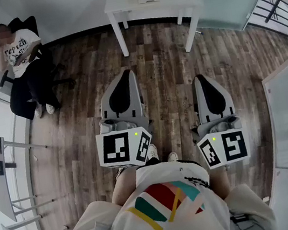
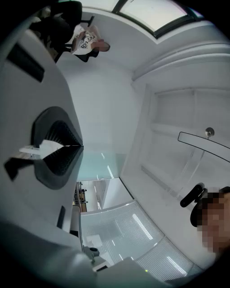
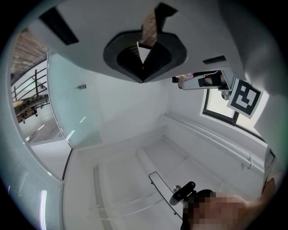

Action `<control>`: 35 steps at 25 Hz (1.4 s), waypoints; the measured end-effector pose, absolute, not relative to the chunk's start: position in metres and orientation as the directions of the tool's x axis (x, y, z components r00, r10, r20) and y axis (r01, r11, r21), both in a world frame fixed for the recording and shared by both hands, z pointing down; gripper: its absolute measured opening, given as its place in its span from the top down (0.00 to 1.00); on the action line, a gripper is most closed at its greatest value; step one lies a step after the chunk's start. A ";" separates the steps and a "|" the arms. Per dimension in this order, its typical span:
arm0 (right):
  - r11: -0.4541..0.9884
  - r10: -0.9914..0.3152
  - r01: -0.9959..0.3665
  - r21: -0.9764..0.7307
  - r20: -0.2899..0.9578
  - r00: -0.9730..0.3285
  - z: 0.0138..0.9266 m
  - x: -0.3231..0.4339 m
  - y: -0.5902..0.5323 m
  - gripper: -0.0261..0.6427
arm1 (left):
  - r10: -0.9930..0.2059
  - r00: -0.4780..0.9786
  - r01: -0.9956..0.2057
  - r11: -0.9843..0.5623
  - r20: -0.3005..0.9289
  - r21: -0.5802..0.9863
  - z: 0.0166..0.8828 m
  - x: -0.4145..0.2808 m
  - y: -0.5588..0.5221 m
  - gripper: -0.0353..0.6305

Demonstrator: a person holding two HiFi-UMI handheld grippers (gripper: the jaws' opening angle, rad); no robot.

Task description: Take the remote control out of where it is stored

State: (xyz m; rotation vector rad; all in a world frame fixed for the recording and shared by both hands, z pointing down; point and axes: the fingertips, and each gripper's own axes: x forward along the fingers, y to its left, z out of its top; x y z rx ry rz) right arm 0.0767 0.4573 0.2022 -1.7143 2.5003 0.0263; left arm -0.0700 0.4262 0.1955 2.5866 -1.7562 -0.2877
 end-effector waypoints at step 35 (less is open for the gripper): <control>0.333 -0.942 -0.940 -0.073 0.016 -0.335 0.239 0.008 0.374 0.96 | -0.911 0.403 -0.899 -0.411 -0.081 0.152 0.238 -0.132 0.330 0.94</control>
